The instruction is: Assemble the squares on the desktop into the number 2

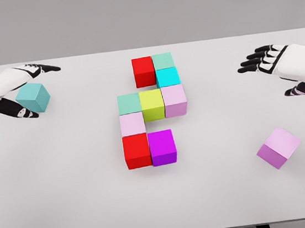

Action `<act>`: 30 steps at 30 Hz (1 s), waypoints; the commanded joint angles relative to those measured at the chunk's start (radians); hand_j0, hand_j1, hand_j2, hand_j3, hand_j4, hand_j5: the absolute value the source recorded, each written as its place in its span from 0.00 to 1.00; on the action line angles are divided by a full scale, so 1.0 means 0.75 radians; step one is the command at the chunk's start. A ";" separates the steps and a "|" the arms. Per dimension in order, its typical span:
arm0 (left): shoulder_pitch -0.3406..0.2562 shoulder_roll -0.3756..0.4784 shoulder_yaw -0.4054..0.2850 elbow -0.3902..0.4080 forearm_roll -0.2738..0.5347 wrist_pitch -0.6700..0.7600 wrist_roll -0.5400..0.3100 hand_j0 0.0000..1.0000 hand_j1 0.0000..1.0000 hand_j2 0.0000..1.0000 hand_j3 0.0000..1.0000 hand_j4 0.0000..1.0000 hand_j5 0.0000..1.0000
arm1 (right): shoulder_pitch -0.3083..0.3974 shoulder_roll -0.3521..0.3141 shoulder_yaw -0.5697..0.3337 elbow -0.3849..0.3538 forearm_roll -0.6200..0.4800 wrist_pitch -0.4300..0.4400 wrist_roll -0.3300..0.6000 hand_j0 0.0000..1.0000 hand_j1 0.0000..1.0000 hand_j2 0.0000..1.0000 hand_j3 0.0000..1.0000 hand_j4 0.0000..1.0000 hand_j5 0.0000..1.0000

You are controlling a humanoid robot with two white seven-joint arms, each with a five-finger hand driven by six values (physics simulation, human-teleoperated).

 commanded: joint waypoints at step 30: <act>-0.070 -0.314 0.000 0.470 -0.341 0.423 -0.134 1.00 1.00 1.00 1.00 1.00 1.00 | 0.256 -0.222 0.018 0.015 -0.013 0.004 -0.001 1.00 1.00 1.00 1.00 1.00 1.00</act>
